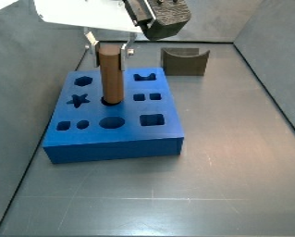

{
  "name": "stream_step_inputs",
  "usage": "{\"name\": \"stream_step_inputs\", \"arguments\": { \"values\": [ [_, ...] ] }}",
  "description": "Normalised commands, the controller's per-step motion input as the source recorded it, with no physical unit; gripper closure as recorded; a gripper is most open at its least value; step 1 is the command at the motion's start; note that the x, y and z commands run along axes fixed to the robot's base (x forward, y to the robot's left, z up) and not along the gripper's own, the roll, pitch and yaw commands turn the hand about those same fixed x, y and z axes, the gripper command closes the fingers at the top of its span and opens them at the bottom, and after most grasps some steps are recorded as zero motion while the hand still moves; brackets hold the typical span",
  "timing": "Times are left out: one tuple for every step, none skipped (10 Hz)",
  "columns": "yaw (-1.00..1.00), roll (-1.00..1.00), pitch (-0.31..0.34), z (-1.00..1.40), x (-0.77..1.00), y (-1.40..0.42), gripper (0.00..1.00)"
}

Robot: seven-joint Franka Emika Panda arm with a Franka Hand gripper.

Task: Pick up the round object. Move up. Move to above the board. Insert the round object.
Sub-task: Insert the round object.

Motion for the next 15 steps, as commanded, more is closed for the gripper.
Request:
{"name": "stream_step_inputs", "arguments": {
  "values": [
    [-0.20,0.18,0.000,-0.28,0.00,-0.33,1.00],
    [-0.01,0.00,0.000,0.00,0.00,0.00,1.00],
    [-0.01,-0.04,0.000,-0.02,0.03,0.00,1.00],
    [-0.13,-0.48,0.000,-0.27,0.08,0.16,1.00],
    [-0.13,-0.33,0.000,0.00,0.00,0.06,1.00],
    [0.00,0.00,0.000,-0.05,0.00,0.00,1.00],
    [-0.03,0.25,-0.289,-0.89,0.00,0.00,1.00],
    [-0.09,0.20,-0.194,-1.00,-0.03,-0.01,1.00],
    [-0.12,0.13,-0.114,-1.00,-0.07,-0.02,1.00],
    [-0.16,0.08,-0.026,-1.00,0.00,-0.01,1.00],
    [-0.16,0.07,-0.017,-1.00,0.00,-0.01,1.00],
    [-0.17,0.06,-0.014,-1.00,0.00,-0.01,1.00],
    [-0.16,0.06,-0.009,-1.00,0.00,0.00,1.00],
    [-0.12,0.04,0.000,-1.00,0.00,0.00,1.00],
    [-0.10,0.05,0.000,-1.00,0.11,0.00,1.00]
  ]
}}
